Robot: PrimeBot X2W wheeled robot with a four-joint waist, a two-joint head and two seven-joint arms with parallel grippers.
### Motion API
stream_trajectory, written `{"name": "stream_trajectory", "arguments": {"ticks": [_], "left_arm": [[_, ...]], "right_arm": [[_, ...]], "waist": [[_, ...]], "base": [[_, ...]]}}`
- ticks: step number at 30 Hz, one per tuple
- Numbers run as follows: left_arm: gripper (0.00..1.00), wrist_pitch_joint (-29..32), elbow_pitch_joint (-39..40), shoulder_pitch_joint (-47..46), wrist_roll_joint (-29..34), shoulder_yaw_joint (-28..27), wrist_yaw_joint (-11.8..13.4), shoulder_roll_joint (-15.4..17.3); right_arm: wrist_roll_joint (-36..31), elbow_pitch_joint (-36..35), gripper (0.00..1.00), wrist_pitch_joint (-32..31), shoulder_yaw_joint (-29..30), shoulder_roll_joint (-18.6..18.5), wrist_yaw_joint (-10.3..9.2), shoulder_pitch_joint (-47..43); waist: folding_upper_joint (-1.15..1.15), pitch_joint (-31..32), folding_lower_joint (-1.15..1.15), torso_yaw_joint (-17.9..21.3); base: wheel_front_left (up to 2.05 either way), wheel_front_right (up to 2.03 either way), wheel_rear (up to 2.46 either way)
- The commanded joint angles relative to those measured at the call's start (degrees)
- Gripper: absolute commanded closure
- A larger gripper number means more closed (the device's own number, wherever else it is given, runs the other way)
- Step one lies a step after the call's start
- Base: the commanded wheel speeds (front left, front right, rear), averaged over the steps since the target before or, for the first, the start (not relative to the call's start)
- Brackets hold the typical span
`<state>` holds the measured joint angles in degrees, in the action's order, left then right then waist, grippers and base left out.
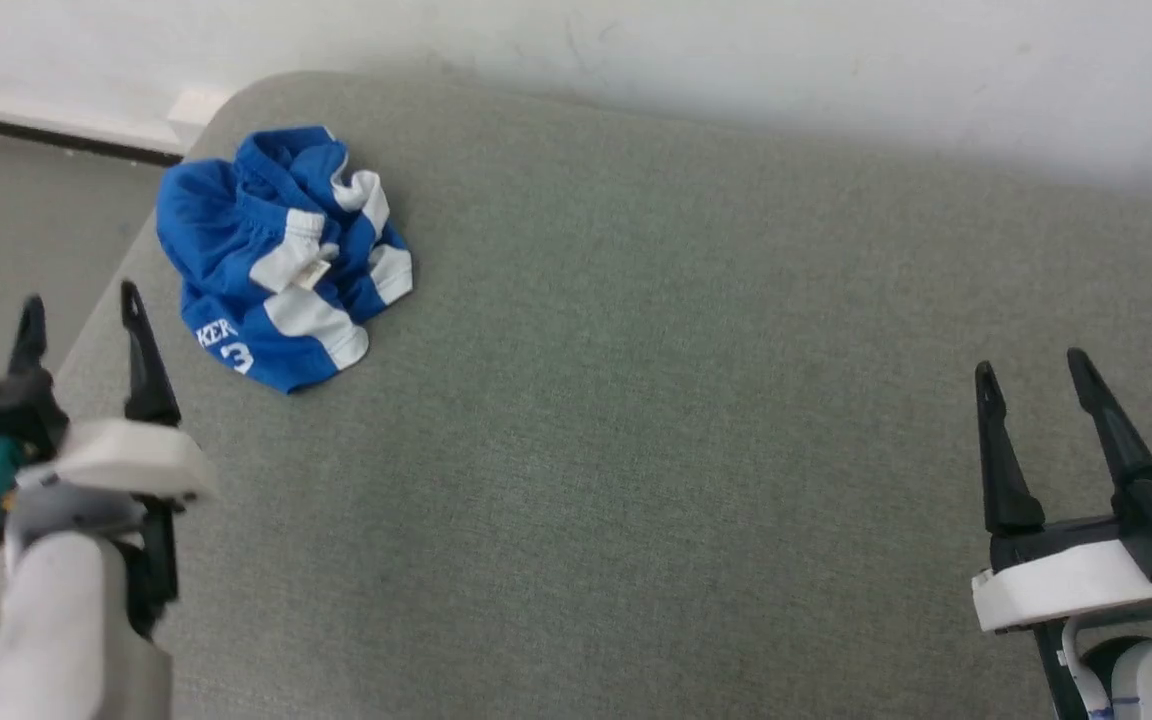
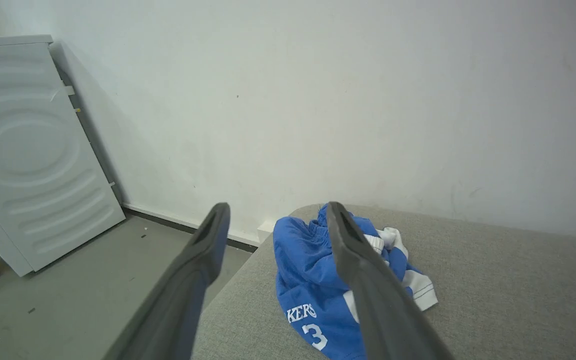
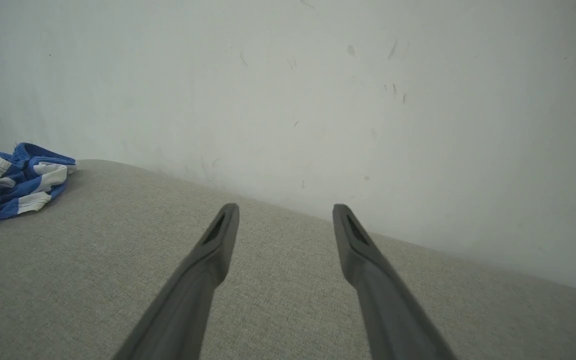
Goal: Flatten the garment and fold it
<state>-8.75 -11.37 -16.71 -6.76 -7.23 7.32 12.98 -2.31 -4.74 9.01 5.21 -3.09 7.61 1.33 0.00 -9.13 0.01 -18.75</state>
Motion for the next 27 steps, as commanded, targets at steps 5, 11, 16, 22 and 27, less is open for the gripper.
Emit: {"name": "stream_trajectory", "arguments": {"ticks": [5, 11, 16, 22, 27], "left_arm": [[0.0, 2.8, -7.23, -9.69, -1.91, 0.42, -3.92, 4.78], [0.0, 10.5, -13.4, -19.44, -4.12, 2.66, -9.54, 8.47], [0.0, 21.23, -17.78, -26.14, -8.48, 5.24, -12.57, 10.35], [0.0, 32.79, -21.76, -30.57, -14.78, 9.86, -13.28, 12.35], [0.0, 39.99, -24.77, -30.69, -18.56, 16.72, -13.6, 13.28]], "right_arm": [[-2.39, -1.63, 0.0, 1.0, 0.34, 0.13, -0.08, 2.59], [-3.81, -3.08, 0.0, 1.72, 0.49, -0.37, -0.09, 4.45], [-4.43, -4.23, 0.0, 2.32, 0.24, -1.08, -0.09, 6.21], [-5.11, -5.4, 0.0, 3.03, -0.26, -1.45, -0.1, 8.28], [-5.54, -5.88, 0.0, 3.63, 0.23, -1.54, -0.1, 9.04]], "waist": [[0.0, -6.58, -0.01, -0.14], [0.0, -11.05, -0.01, 0.2], [0.0, -14.53, -0.01, 0.96], [0.0, -18.36, -0.01, 2.38], [0.0, -20.62, -0.01, 2.45]], "base": [[0.0, 0.0, 0.0], [0.0, 0.0, 0.0], [0.0, 0.0, 0.0], [0.0, 0.0, 0.0], [0.0, 0.0, 0.0]]}}
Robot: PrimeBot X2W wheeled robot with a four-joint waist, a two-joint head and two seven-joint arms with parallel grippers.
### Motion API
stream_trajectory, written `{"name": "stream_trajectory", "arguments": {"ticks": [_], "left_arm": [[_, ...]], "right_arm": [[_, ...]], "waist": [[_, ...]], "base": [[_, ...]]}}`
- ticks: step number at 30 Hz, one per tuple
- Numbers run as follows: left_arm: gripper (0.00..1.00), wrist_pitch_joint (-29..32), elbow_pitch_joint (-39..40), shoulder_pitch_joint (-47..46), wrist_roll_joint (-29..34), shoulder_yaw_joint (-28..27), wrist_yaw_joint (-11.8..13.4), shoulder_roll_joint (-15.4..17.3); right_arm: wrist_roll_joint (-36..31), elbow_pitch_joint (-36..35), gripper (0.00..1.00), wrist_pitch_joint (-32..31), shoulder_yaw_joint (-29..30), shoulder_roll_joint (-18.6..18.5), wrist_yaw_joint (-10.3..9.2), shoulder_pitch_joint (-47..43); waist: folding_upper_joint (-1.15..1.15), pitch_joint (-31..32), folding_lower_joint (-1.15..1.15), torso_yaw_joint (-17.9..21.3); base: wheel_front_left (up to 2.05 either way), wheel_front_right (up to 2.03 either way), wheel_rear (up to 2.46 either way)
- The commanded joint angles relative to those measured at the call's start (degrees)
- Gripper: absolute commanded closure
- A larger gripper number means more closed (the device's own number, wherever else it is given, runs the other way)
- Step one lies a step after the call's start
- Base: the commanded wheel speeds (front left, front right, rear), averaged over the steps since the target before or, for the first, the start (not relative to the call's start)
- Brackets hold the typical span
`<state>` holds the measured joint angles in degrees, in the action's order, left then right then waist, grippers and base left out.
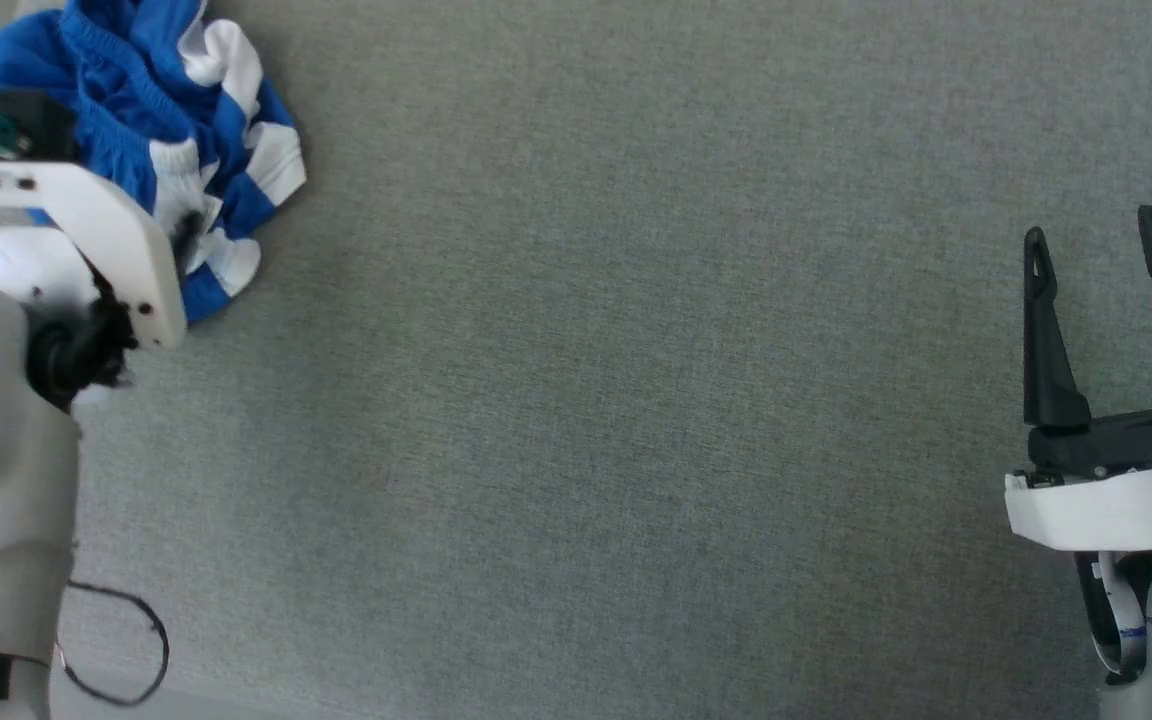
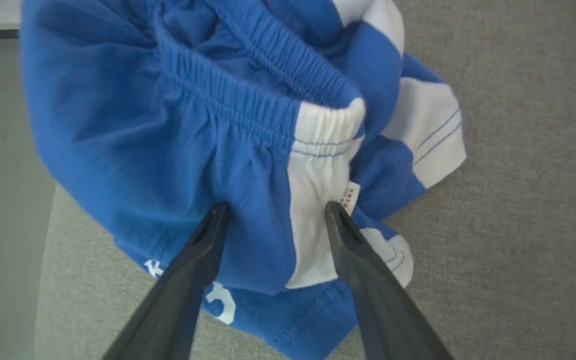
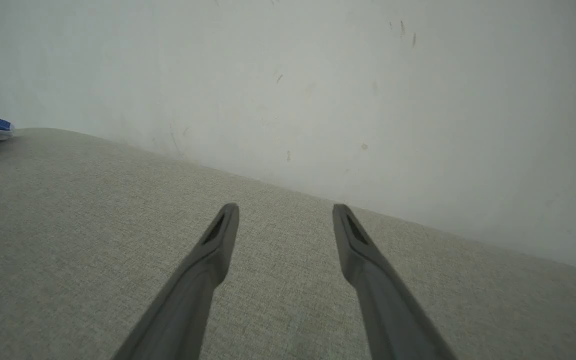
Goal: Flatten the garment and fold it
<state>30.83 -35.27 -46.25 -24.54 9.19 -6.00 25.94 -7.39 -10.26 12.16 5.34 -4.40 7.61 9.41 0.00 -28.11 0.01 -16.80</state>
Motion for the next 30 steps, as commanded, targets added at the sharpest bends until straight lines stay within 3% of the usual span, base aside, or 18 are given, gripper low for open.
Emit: {"name": "stream_trajectory", "arguments": {"ticks": [1, 7, 8, 9, 10, 20, 25, 30], "left_arm": [[0.0, 1.2, -1.89, -1.23, -1.57, 1.22, -0.34, 0.03], [0.0, 5.57, -6.65, -2.55, -4.94, 7.33, -0.71, 0.58], [0.25, 5.79, -7.26, -2.97, -5.59, 8.02, -0.77, 0.96], [0.85, 5.78, -7.71, -3.51, -6.25, 8.62, -0.83, 1.43], [1.0, 5.54, -7.96, -4.14, -6.84, 9.24, -0.89, 1.96], [1.0, -5.9, -6.21, -14.13, -6.91, 16.26, -1.48, 9.99], [1.0, -10.16, -1.36, -16.37, -5.45, 20.65, -1.48, 11.0], [1.0, -13.13, 6.43, -18.93, -5.61, 26.29, -1.48, 9.62]], "right_arm": [[-0.55, -0.3, 0.0, 0.61, -0.01, -0.23, -0.1, 1.05], [-1.08, -0.12, 0.0, 1.33, -1.33, -0.35, -0.11, 1.69], [-1.11, -0.03, 0.0, 1.45, -1.4, -0.31, -0.11, 1.77], [-1.12, 0.03, 0.0, 1.57, -1.49, -0.25, -0.11, 1.8], [-1.14, 0.08, 0.0, 1.69, -1.6, -0.17, -0.11, 1.75], [-0.88, 0.55, 0.0, 2.84, -0.59, 1.12, -0.12, -0.64], [-0.4, 0.88, 0.0, 2.84, 0.43, 1.42, -0.12, -2.72], [1.9, 1.18, 0.0, 2.84, 0.95, 1.5, -0.12, -4.25]], "waist": [[0.0, -1.96, -0.01, 0.47], [0.0, -2.64, -0.01, 0.11], [0.0, -2.49, -0.01, 0.0], [0.0, -2.23, -0.01, -0.17], [0.0, -1.85, -0.01, -0.36], [0.0, 5.56, -0.01, -2.5], [0.0, 9.69, -0.01, -2.34], [0.0, 13.04, -0.01, -0.6]], "base": [[0.0, 0.0, 0.0], [0.0, 0.0, 0.0], [0.0, 0.0, 0.0], [0.0, 0.0, 0.0], [0.0, 0.0, 0.0], [0.0, 0.0, 0.0], [0.0, 0.0, 0.0], [0.0, 0.0, 0.0]]}}
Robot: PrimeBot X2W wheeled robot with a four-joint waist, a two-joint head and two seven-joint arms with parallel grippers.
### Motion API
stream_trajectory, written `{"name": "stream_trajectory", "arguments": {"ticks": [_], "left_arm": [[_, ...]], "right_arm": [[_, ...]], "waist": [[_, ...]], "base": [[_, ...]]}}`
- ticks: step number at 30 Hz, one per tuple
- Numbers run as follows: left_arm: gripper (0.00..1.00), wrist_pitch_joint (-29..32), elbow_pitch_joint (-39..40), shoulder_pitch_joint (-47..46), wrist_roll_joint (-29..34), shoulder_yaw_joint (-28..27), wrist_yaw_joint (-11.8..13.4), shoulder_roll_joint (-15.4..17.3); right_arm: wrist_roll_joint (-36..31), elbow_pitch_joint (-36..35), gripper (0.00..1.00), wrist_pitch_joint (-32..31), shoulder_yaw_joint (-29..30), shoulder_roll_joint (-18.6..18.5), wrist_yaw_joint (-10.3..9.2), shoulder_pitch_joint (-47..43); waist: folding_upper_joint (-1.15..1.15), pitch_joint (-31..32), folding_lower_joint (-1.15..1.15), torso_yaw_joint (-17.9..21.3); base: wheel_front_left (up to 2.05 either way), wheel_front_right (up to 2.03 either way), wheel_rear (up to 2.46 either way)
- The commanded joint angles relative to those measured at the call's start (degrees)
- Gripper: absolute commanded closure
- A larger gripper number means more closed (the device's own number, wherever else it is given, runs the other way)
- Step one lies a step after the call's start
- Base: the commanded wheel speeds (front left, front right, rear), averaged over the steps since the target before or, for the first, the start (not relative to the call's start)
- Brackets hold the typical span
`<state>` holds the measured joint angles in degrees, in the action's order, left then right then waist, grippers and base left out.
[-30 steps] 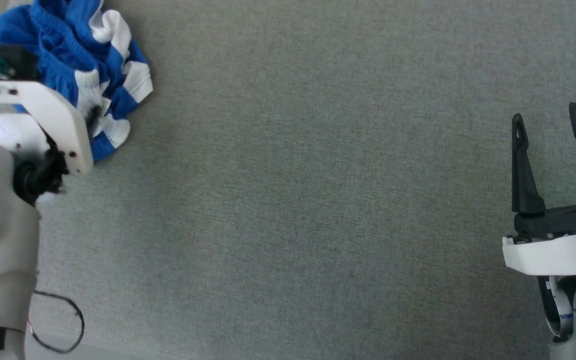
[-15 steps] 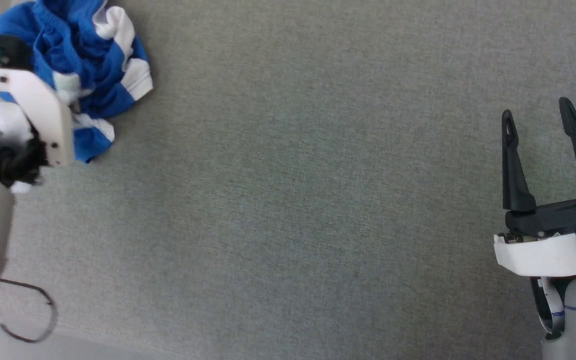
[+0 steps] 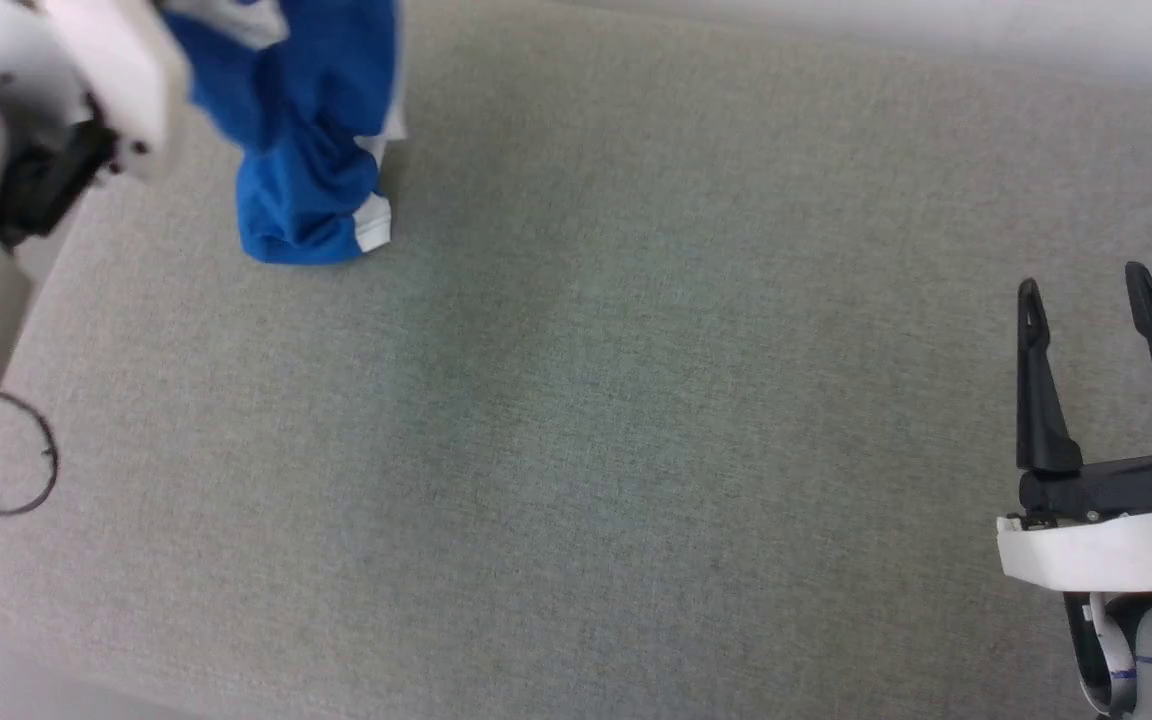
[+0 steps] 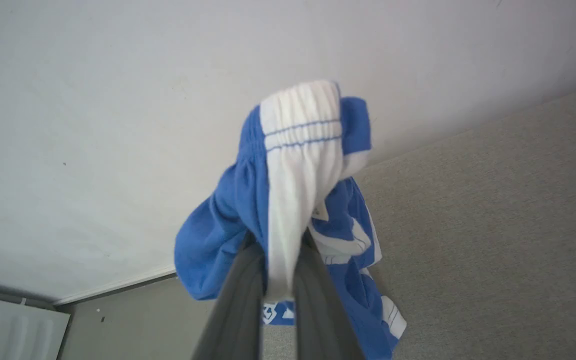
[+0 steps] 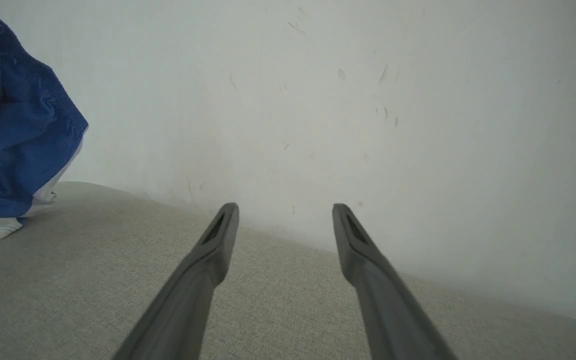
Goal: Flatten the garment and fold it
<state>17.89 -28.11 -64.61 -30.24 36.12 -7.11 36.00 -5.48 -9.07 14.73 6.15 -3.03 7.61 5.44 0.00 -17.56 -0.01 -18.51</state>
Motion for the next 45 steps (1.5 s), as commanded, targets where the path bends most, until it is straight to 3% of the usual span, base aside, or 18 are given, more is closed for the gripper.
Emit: {"name": "stream_trajectory", "arguments": {"ticks": [1, 11, 16, 21, 28, 32, 36, 37, 38, 39, 42, 45], "left_arm": [[1.0, -0.47, 1.05, -1.07, 0.04, 0.81, -0.37, -0.66], [1.0, -2.85, 14.02, -6.52, -0.42, 15.32, -0.37, -5.19], [1.0, -6.61, 14.66, -5.45, -1.94, 19.57, -0.37, -10.31], [1.0, -10.29, 10.29, 0.25, -3.6, 25.16, -0.37, -16.99], [1.0, -12.58, 2.14, 11.13, -4.07, 35.21, -0.37, -23.24], [1.0, -11.0, 0.32, 17.22, -3.49, 37.06, -0.37, -24.59], [1.0, -5.45, 2.03, 24.56, 0.34, 37.2, -0.37, -25.17], [0.93, -4.93, 2.42, 25.52, 0.68, 37.21, -0.37, -25.02], [0.56, -5.12, 2.55, 25.88, 1.19, 37.21, -0.37, -24.82], [0.0, -6.13, 2.67, 25.88, 1.74, 37.22, -0.37, -24.68], [0.0, -12.34, 2.66, 25.18, 1.58, 36.9, -0.36, -24.87], [0.0, -19.23, 3.5, 24.7, 2.7, 34.48, 2.42, -25.27]], "right_arm": [[0.42, 0.01, 0.0, 0.27, 0.23, 0.13, -0.12, -0.32], [3.82, 0.65, 0.0, 0.27, -0.17, 0.14, -0.12, -0.41], [5.19, 0.88, 0.0, 0.27, 0.58, 0.14, -0.12, -0.63], [6.15, 1.02, 0.0, 0.27, 1.42, 0.14, -0.12, -0.88], [6.55, 0.96, 0.0, 0.27, 2.37, 0.15, -0.12, -0.9], [6.42, 1.21, 0.0, 0.27, 2.62, 0.15, -0.12, -0.74], [6.22, 1.61, 0.0, 0.27, 2.68, 0.15, -0.12, -0.8], [6.19, 1.68, 0.0, 0.27, 2.67, 0.15, -0.12, -0.97], [6.18, 1.71, 0.0, 0.27, 2.62, 0.15, -0.12, -1.18], [6.13, 1.74, 0.0, 0.27, 2.57, 0.15, -0.12, -1.47], [5.93, 1.89, 0.0, 0.27, 2.77, 0.15, -0.12, -2.75], [5.66, 1.88, 0.0, 0.27, 3.13, 0.15, -0.12, -4.31]], "waist": [[0.0, 2.88, 0.01, 1.73], [0.0, 4.44, 0.01, 12.29], [0.0, 4.11, 0.01, 18.1], [0.0, 3.21, 0.01, 22.2], [0.0, 2.35, 0.01, 24.17], [0.0, 2.6, 0.01, 24.4], [0.0, 3.74, 0.01, 24.07], [0.0, 4.16, 0.01, 23.85], [0.0, 4.69, 0.01, 23.61], [0.0, 5.3, 0.01, 23.39], [0.0, 7.7, 0.01, 22.45], [0.0, 9.98, 0.01, 21.44]], "base": [[0.0, 0.0, 0.0], [0.0, 0.0, 0.0], [0.0, 0.0, 0.0], [0.0, 0.0, 0.0], [0.0, 0.0, 0.0], [0.0, 0.0, 0.0], [0.0, 0.0, 0.0], [0.0, 0.0, 0.0], [0.0, 0.0, 0.0], [0.0, 0.0, 0.0], [0.0, 0.0, 0.0], [0.0, 0.0, 0.0]]}}
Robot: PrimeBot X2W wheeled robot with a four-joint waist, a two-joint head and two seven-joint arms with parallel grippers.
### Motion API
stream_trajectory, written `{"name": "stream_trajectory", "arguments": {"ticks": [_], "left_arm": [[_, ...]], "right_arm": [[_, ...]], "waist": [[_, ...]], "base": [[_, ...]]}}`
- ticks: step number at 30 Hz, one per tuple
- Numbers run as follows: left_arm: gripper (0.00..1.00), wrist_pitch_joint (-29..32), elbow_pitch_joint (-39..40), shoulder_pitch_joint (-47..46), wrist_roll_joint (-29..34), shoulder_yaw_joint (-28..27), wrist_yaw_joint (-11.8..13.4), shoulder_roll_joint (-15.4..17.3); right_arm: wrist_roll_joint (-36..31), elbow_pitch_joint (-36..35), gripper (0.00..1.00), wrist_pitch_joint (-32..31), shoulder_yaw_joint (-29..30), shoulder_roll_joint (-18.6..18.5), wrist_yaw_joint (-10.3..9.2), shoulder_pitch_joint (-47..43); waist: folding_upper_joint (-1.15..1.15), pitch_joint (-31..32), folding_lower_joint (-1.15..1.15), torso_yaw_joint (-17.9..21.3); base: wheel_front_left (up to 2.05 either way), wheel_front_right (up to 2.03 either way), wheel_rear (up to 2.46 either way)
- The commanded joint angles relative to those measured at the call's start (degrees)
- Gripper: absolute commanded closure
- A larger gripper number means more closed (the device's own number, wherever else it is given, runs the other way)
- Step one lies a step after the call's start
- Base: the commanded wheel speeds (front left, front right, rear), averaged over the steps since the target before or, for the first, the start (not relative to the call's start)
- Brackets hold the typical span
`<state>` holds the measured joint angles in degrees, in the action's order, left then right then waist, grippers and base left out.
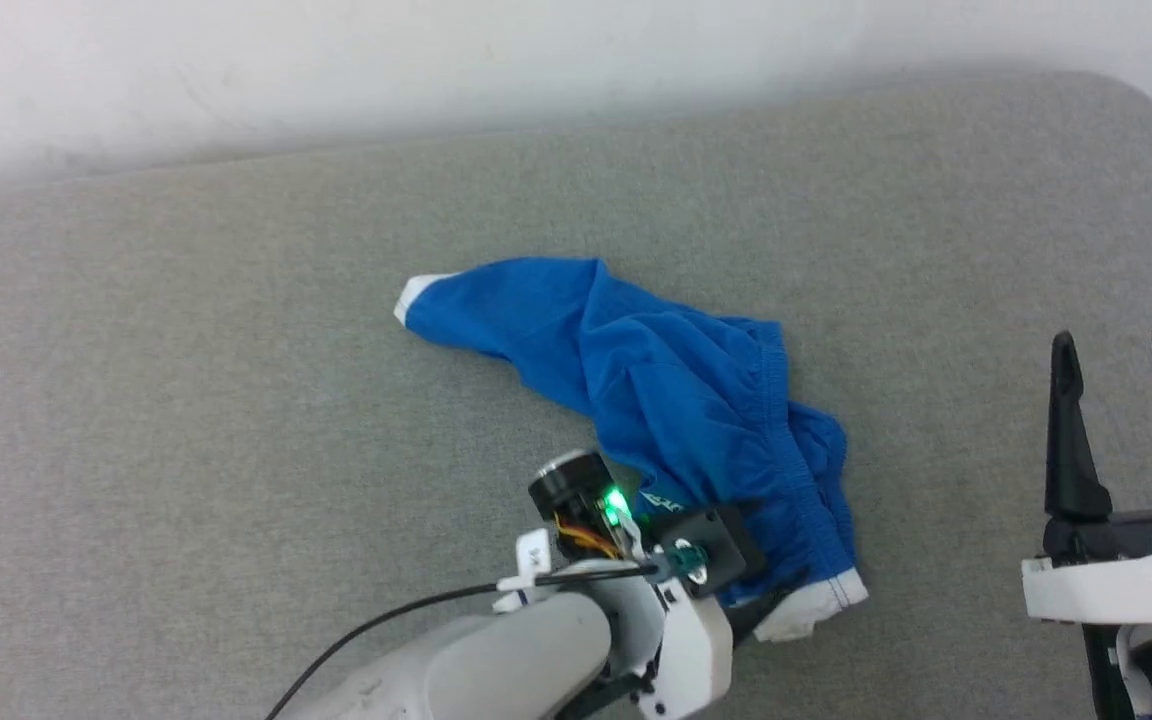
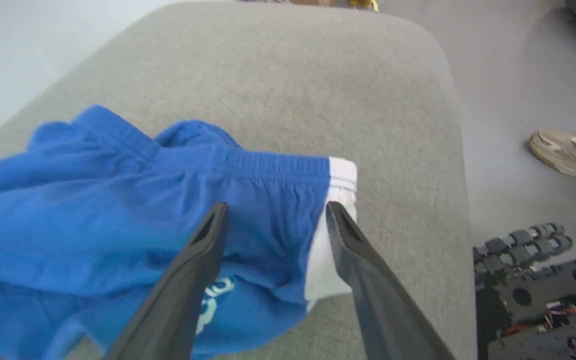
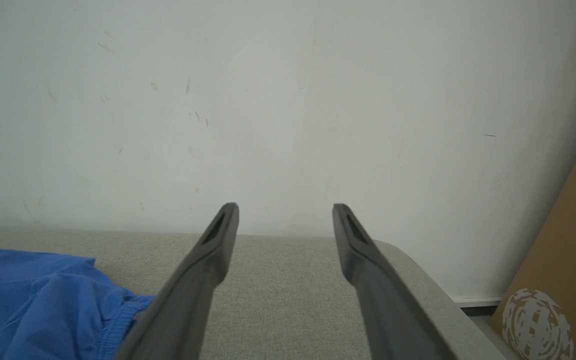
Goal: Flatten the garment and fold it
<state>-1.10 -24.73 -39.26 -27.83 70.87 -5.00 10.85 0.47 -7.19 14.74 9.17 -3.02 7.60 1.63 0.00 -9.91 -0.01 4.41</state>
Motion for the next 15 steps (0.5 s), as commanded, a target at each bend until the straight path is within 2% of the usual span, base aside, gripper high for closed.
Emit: {"name": "stream_trajectory", "arguments": {"ticks": [1, 7, 11, 15], "left_arm": [[0.0, -2.32, 0.74, -0.67, 0.76, -1.1, 1.66, -0.15], [0.0, -11.81, 4.71, 0.26, 3.6, -7.43, 12.44, 1.8], [0.0, -13.69, 7.68, 1.96, 6.08, -12.89, 20.31, 4.21], [0.0, -13.86, 14.96, 5.95, 8.83, -20.64, 26.63, 6.68]], "right_arm": [[-0.35, -0.03, 0.0, 0.26, 0.32, 0.14, -0.11, -1.03], [-0.59, -0.37, 0.0, 0.26, 0.71, 0.14, -0.11, -3.17], [-0.5, -0.48, 0.0, 0.26, 0.69, 0.14, -0.11, -3.51], [-0.36, -0.67, 0.0, 0.26, 0.99, 0.14, -0.11, -3.8]], "waist": [[0.0, 3.05, 0.01, -1.9], [0.0, 5.38, 0.01, -4.31], [0.0, 5.72, 0.01, -5.38], [0.0, 5.71, 0.01, -6.44]], "base": [[0.0, 0.0, 0.0], [0.0, 0.0, 0.0], [0.0, 0.0, 0.0], [0.0, 0.0, 0.0]]}}
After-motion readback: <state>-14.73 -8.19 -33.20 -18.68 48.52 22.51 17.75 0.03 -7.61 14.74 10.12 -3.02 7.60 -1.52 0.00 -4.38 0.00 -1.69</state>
